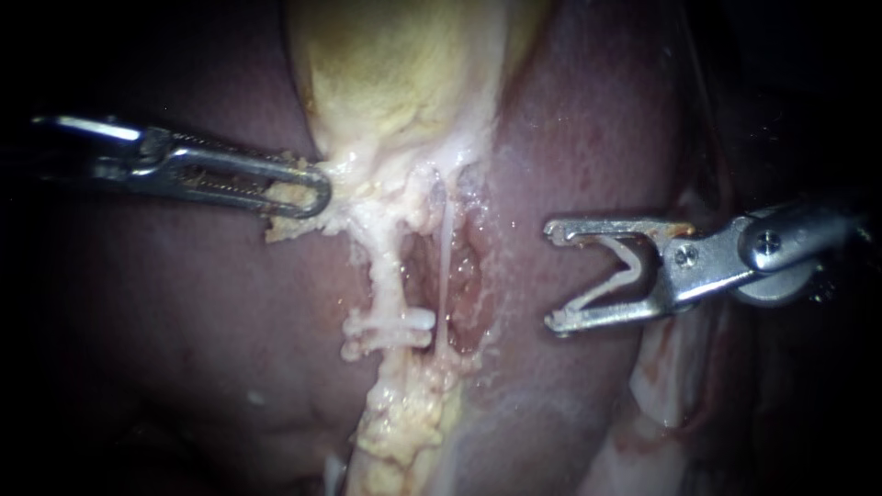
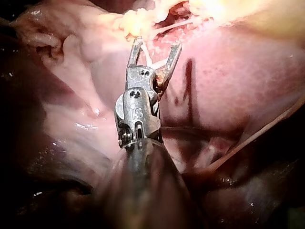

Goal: Clipping third clip left tube

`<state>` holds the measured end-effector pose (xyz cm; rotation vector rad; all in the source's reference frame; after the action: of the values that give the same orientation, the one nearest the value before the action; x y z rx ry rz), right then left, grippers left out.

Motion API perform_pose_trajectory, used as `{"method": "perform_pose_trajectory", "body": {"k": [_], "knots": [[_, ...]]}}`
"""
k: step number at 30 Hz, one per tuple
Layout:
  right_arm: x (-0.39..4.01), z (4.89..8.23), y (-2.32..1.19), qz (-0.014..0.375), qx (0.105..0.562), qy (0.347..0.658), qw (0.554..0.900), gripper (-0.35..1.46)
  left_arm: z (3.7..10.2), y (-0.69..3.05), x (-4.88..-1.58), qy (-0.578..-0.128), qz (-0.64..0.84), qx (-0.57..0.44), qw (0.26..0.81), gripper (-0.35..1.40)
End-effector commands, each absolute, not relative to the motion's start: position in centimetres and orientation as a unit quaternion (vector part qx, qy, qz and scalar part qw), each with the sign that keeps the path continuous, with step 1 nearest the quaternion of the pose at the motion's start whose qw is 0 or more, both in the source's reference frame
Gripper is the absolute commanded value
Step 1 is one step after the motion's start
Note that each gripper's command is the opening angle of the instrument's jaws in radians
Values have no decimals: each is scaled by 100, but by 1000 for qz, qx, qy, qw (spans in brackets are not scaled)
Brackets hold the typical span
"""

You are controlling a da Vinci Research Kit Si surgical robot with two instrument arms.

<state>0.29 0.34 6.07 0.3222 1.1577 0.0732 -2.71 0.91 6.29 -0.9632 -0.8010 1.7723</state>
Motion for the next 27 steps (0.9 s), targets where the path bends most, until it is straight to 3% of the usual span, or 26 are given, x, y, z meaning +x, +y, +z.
{"method": "perform_pose_trajectory", "body": {"k": [1,11,20,27], "knots": [[28,606,35,34,151,545,824,50,626,93,-269,-328,722,-392,466,-35],[29,606,36,33,155,549,821,50,557,136,-225,-324,696,-423,481,-35],[47,603,33,26,174,565,806,50,552,135,-224,-319,697,-427,480,-35],[92,607,30,73,224,568,789,50,554,134,-225,-318,697,-427,480,-35]]}}
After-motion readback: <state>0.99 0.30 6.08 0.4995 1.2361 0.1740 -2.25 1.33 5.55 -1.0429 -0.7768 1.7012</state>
